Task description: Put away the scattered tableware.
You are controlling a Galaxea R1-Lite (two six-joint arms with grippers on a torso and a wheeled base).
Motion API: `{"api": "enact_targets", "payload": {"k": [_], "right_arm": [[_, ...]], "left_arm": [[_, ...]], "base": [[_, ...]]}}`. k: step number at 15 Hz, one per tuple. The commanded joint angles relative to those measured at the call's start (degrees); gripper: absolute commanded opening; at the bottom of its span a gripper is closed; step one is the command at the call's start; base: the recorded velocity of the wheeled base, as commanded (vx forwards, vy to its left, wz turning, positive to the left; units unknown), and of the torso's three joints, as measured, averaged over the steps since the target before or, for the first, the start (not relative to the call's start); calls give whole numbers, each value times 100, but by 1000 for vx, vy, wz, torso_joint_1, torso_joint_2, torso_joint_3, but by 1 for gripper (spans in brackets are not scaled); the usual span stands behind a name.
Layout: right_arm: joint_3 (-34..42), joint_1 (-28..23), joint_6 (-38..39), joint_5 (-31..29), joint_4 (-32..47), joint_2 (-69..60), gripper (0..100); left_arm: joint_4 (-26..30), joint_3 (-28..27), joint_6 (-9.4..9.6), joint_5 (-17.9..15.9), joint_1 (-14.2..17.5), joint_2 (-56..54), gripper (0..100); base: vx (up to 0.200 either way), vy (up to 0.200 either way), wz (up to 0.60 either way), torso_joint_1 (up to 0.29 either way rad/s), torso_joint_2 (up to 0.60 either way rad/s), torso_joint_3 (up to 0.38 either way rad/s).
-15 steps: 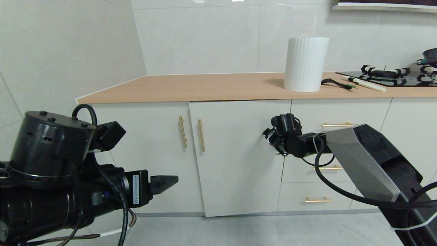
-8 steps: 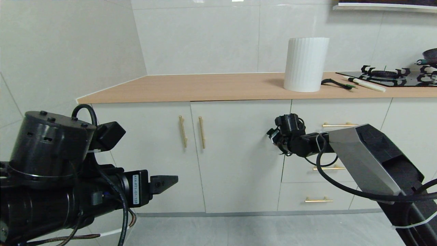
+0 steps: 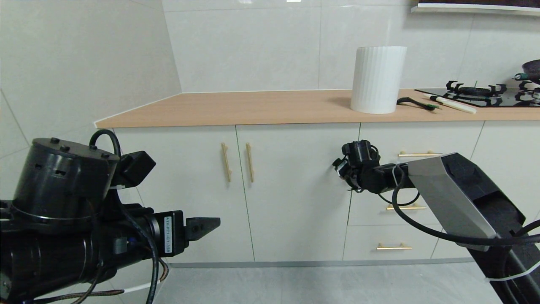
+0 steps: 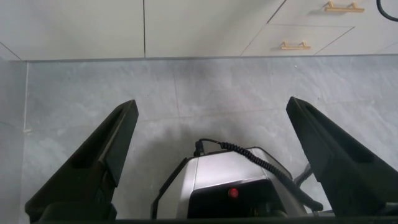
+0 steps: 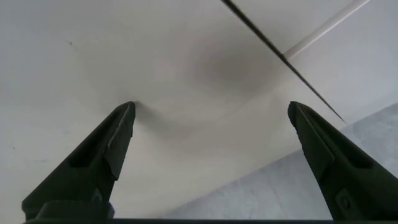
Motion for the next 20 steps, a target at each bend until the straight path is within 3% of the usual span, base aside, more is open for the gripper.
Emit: {"api": "enact_targets", "payload": {"k": [1, 4, 8, 11, 12, 13, 15, 16, 18, 20], "right_arm": [[210, 137, -4, -6, 146, -589, 100], [1951, 287, -312, -137, 172, -2364, 100], [4209, 331, -1710, -173, 128, -5229, 100], [5651, 322, -2395, -173, 128, -7286, 100], [6442, 322, -2808, -155, 128, -8367, 100], [7092, 313, -3379, -164, 128, -9378, 100], [7637, 313, -4258, -111, 199, -10907, 100], [7901, 85, -4795, -120, 269, -11645, 100], [8340, -856, -5322, -85, 313, -12586, 100], [8560, -1111, -5665, -120, 902, -13658, 100]], "left_arm": [[-1, -2, 12, 3, 5, -43, 100], [8, -2, 30, 21, 5, -430, 100], [8, 270, 346, 74, 22, -1300, 100], [8, 727, 372, 548, 58, -1977, 100], [17, 912, 399, 794, 66, -2425, 100], [25, 1096, 575, 891, 93, -2882, 100], [25, 1562, 882, 891, 532, -3612, 100], [17, 1870, 1093, 873, 778, -4086, 100], [25, 2204, 1585, 873, 1147, -4895, 100], [43, 2362, 2086, 873, 1464, -5721, 100]], "base": [[0, 0, 0, 0, 0, 0], [0, 0, 0, 0, 0, 0], [0, 0, 0, 0, 0, 0], [0, 0, 0, 0, 0, 0], [0, 0, 0, 0, 0, 0], [0, 0, 0, 0, 0, 0], [0, 0, 0, 0, 0, 0], [0, 0, 0, 0, 0, 0], [0, 0, 0, 0, 0, 0], [0, 0, 0, 0, 0, 0]]}}
